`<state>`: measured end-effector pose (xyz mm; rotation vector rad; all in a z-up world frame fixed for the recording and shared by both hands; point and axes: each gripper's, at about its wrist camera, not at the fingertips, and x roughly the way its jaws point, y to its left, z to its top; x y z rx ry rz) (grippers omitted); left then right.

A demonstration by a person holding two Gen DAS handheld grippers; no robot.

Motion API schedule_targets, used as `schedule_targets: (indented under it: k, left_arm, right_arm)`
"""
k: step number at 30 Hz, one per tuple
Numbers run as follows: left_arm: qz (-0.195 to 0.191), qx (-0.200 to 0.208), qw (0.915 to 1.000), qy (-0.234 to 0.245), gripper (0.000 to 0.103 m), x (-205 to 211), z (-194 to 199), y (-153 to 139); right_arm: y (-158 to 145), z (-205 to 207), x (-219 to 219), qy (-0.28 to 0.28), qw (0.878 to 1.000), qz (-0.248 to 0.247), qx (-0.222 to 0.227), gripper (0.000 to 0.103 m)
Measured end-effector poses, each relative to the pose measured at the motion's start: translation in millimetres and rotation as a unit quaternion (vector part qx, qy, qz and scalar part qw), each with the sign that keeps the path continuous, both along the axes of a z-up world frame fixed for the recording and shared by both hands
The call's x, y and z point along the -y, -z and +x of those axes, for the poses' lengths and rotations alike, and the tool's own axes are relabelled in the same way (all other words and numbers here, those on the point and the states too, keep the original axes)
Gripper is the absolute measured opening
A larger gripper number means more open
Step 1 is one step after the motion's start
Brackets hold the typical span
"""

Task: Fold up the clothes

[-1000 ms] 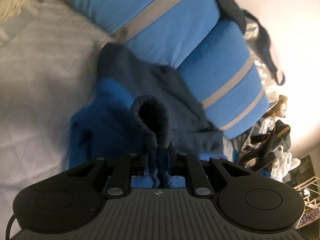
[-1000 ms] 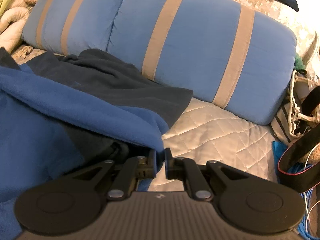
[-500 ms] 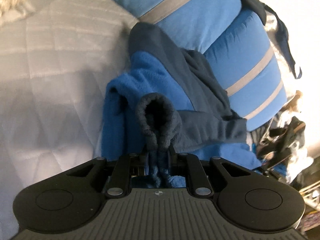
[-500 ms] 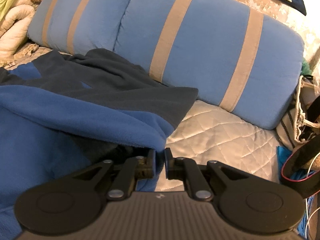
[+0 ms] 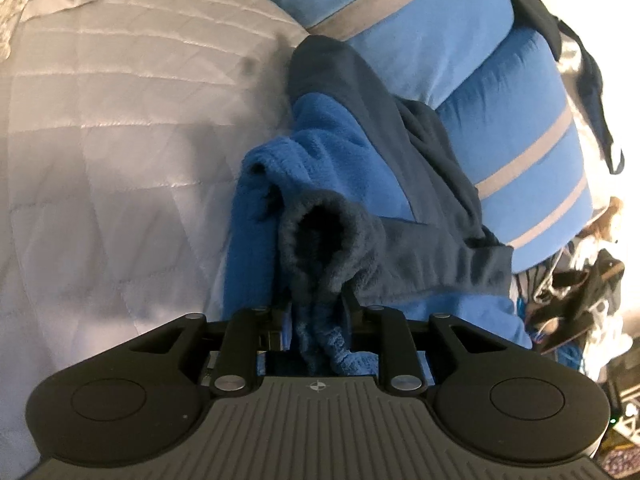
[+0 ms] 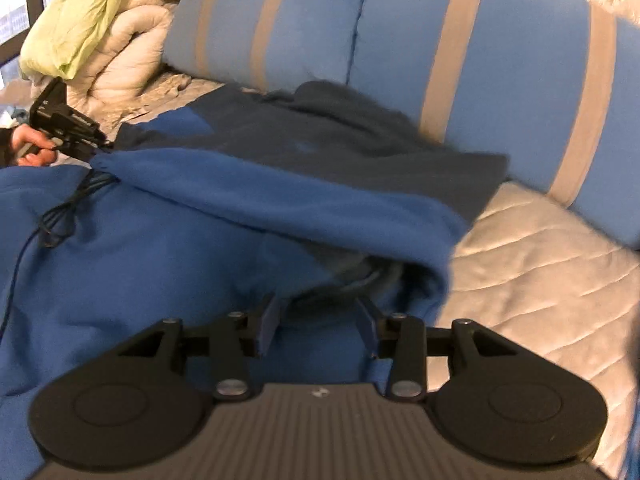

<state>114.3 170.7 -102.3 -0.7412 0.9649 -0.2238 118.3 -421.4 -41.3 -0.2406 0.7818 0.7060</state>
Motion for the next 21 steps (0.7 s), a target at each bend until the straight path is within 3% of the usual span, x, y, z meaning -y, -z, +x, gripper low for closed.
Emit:
schedule_targets:
  k: [5,12,13,14,16,21]
  left_arm:
    - [0.001,0.001,1.0,0.001,0.025,-0.6,-2.7,-2.4]
    - [-0.003,-0.005,0.9999,-0.009,0.025,0.0,-2.1,-1.2]
    - [-0.002,-0.005,0.9999,-0.009,0.025,0.1,-2.3,-1.3]
    - [-0.002,-0.004,0.9999,-0.009,0.024,0.1,-2.5,-1.4]
    - [0.0,-0.003,1.0,-0.009,0.024,1.0,-2.5,-1.4]
    - [0.009,-0.001,0.9999,-0.009,0.023,2.9,-2.8,-3.1]
  right_arm:
    - [22.0,30.0,6.6,0.069,0.996,0.039,-0.042,0.056]
    - [44.4,53.2,12.4,0.134,0.987,0.068,-0.061,0.056]
    - [45.5,53.8,11.9,0.135,0.986,0.072,-0.06,0.047]
    - [45.9,53.7,11.3,0.134,0.986,0.077,-0.063,0.027]
    - [46.2,54.6,9.5,0.134,0.985,0.081,-0.074,0.005]
    - [41.1,49.3,15.6,0.153,0.98,0.075,-0.097,0.002]
